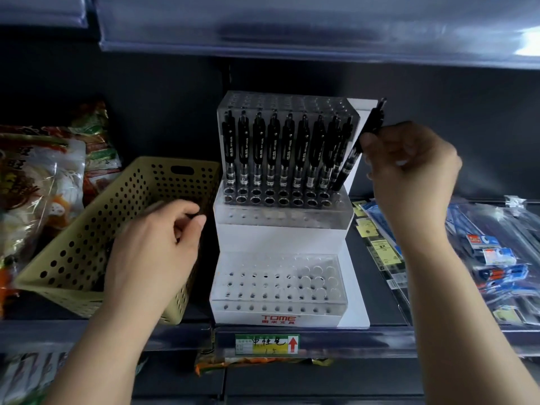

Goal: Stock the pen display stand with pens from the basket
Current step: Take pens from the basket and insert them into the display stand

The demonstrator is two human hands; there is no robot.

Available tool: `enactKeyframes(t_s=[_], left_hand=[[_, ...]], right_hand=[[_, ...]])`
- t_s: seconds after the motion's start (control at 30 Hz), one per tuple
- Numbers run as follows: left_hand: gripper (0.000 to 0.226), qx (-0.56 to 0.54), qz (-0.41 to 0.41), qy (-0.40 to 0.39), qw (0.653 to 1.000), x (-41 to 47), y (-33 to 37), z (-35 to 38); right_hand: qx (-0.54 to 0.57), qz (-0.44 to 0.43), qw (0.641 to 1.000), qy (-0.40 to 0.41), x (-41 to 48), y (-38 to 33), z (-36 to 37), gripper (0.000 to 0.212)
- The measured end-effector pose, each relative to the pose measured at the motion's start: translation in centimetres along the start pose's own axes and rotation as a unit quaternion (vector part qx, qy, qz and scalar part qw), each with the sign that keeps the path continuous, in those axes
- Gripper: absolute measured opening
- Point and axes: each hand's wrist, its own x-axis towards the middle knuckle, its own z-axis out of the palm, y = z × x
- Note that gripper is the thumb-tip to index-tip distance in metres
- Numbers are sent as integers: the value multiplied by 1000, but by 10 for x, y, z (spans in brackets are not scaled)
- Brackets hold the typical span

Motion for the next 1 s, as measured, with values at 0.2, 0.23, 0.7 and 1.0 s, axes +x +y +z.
enactKeyframes(t_s=[0.2,0.23,0.7,1.0], left_hand=[[46,95,-78,-149,981,3,-16,0],[45,98,-83,-162,978,3,-16,0],[32,104,-80,-192,973,3,-23,5],[25,-4,-126,-258,958,1,-35,0]], right_hand=[[-88,-20,994,-54,-4,2,7,11],[-94,-24,994,-56,-4,2,8,12],[-126,-20,987,-97,0,7,8,14],[-29,-145,989,33,-21,-33,16,23]])
